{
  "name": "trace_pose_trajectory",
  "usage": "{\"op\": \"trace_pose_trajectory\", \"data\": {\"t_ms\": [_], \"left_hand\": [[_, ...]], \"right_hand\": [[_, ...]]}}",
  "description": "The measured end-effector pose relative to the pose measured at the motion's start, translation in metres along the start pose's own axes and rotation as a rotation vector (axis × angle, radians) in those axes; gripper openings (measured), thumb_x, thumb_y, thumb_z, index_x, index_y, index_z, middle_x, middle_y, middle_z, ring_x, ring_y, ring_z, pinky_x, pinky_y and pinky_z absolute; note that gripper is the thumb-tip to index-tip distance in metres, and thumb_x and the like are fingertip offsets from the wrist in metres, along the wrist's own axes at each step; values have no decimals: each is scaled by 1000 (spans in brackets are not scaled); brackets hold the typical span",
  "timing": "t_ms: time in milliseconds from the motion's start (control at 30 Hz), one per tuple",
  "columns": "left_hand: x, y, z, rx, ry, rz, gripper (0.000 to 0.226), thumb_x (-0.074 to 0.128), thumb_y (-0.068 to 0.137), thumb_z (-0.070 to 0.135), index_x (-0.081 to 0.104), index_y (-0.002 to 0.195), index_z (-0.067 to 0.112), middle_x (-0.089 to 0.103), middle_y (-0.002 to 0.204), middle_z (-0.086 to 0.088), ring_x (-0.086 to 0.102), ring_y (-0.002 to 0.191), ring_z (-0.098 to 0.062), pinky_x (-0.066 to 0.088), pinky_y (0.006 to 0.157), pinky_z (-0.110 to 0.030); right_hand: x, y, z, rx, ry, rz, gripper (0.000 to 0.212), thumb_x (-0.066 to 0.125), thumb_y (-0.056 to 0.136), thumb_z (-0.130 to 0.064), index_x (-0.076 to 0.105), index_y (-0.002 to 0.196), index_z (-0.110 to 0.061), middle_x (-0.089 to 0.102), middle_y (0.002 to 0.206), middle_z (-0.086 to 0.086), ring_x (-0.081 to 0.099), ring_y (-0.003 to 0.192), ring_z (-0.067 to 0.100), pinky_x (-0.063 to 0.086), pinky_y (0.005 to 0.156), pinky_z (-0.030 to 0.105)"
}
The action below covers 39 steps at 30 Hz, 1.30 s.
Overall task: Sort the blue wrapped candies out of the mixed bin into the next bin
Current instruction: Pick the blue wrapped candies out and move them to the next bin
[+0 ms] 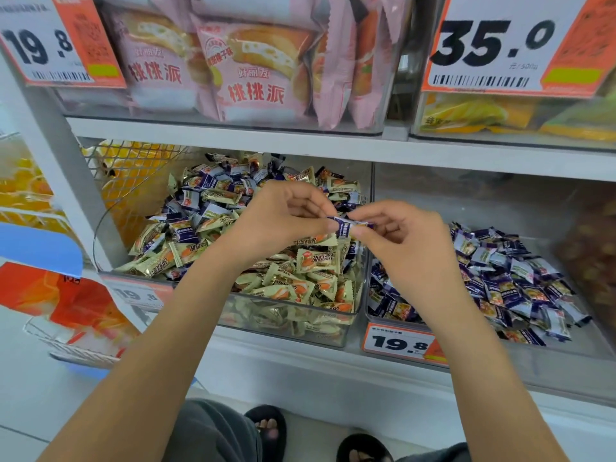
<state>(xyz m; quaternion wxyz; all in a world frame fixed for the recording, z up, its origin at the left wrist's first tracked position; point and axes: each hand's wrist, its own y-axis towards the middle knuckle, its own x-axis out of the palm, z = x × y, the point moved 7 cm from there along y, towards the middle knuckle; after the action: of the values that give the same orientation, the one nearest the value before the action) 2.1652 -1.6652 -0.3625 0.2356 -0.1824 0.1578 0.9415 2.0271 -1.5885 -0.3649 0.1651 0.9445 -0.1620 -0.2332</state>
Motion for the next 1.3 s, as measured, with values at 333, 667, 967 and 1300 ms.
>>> {"op": "trace_pose_trajectory", "data": {"t_ms": [333,667,967,1300], "left_hand": [[15,6,-46,-46,744,-256,33,74,75,39,66,103,24,61,113,8,55,105,-10,44,95,-32],[-54,6,-52,-114,791,97,20,65,83,40,62,75,22,63,96,-3,59,91,-27,47,88,-45],[20,15,-39,81,847,-156,36,69,84,23,62,118,18,59,120,-3,57,99,-16,49,91,-35],[45,28,-77,-160,898,-388,78,65,84,37,24,147,16,29,149,-12,29,136,-27,30,108,-35]], "right_hand": [[-57,0,45,202,-253,207,10,65,87,-15,68,85,-25,63,76,-13,56,68,-5,38,53,2],[-51,2,48,211,-233,176,13,63,88,-12,68,90,-24,62,79,-16,57,73,-4,40,59,10],[-41,3,47,223,-187,158,16,62,88,-12,67,86,-27,64,82,-14,60,70,4,43,55,13],[-31,2,44,217,-198,101,15,61,88,-12,68,90,-25,63,82,-14,56,71,-1,39,56,5]]}}
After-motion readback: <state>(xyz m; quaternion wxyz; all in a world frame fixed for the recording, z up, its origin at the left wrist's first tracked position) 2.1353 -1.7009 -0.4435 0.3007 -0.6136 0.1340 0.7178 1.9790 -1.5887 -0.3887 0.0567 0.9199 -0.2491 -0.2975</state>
